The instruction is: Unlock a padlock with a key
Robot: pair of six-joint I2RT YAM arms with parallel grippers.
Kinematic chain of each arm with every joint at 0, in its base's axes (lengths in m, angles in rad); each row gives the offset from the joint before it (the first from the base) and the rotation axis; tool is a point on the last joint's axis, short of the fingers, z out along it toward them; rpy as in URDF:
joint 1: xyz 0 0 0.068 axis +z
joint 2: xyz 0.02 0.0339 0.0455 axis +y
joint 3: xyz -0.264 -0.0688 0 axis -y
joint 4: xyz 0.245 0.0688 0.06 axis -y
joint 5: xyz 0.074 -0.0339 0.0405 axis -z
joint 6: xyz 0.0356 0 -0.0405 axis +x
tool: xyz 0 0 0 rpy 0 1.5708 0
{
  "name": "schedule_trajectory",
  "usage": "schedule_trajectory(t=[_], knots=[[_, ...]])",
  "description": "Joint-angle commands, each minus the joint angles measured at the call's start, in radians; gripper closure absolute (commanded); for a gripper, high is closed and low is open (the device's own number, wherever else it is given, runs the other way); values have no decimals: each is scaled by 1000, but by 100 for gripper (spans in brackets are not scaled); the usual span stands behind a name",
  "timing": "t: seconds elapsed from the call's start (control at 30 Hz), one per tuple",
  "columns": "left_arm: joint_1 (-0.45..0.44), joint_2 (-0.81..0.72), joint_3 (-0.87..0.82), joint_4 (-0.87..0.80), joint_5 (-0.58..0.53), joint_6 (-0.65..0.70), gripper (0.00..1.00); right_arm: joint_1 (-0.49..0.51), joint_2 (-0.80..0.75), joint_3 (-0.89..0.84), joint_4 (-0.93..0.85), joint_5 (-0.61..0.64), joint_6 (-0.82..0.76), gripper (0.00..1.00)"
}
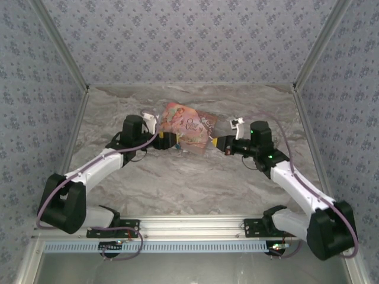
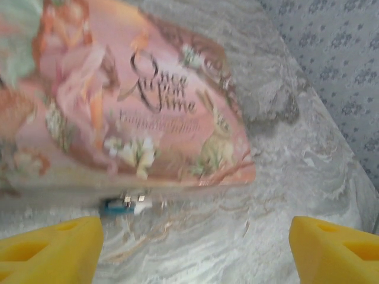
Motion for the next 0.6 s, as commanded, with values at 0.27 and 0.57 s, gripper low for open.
schedule_trajectory(t=[0.27,0.57], knots=[[33,158,-139,387,82,-119,18,71,377,234,120,18,24,100],[11,285,-127,474,75,-143,18,90,604,421,45,36,-33,100]])
